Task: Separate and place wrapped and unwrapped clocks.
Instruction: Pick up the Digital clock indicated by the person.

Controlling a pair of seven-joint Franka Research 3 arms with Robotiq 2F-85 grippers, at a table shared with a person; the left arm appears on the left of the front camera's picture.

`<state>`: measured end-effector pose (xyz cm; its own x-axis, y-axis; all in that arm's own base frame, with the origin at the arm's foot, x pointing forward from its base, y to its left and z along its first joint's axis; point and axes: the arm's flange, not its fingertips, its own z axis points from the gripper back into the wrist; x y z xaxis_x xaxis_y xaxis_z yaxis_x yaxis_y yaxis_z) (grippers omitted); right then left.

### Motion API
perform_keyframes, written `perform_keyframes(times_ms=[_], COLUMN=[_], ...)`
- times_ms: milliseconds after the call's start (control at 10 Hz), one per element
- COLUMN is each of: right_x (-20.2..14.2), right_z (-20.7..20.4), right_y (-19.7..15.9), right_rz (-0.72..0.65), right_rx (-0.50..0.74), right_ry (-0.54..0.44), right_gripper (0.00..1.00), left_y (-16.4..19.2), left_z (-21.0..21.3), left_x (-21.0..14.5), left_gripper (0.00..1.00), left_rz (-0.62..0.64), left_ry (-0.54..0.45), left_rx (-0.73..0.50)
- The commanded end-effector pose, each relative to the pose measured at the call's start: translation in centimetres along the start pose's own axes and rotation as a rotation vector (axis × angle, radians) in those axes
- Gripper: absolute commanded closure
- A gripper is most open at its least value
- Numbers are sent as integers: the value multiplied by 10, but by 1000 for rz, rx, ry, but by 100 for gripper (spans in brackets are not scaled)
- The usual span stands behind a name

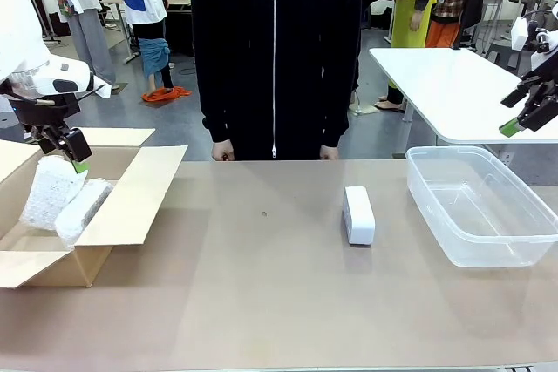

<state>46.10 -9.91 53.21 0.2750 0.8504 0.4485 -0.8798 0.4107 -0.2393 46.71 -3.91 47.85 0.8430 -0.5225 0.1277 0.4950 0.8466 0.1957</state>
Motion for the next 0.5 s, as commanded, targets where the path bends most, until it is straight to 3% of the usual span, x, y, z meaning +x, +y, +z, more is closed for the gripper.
perform_keyframes(times_ms=[0,100,400], right_x=[-1,-1,-1], right_z=[-1,-1,-1], right_y=[-1,-1,-1], right_rz=[1,1,1], right_rx=[7,7,7], right_ry=[-13,-13,-13], right_gripper=[0,0,0], left_y=[1,4,13], left_z=[12,23,40], left_x=[-9,-15,-28], left_gripper=[0,0,0], left_rz=[-86,-180,-303], left_ry=[-30,-38,-42], left_rx=[56,70,107])
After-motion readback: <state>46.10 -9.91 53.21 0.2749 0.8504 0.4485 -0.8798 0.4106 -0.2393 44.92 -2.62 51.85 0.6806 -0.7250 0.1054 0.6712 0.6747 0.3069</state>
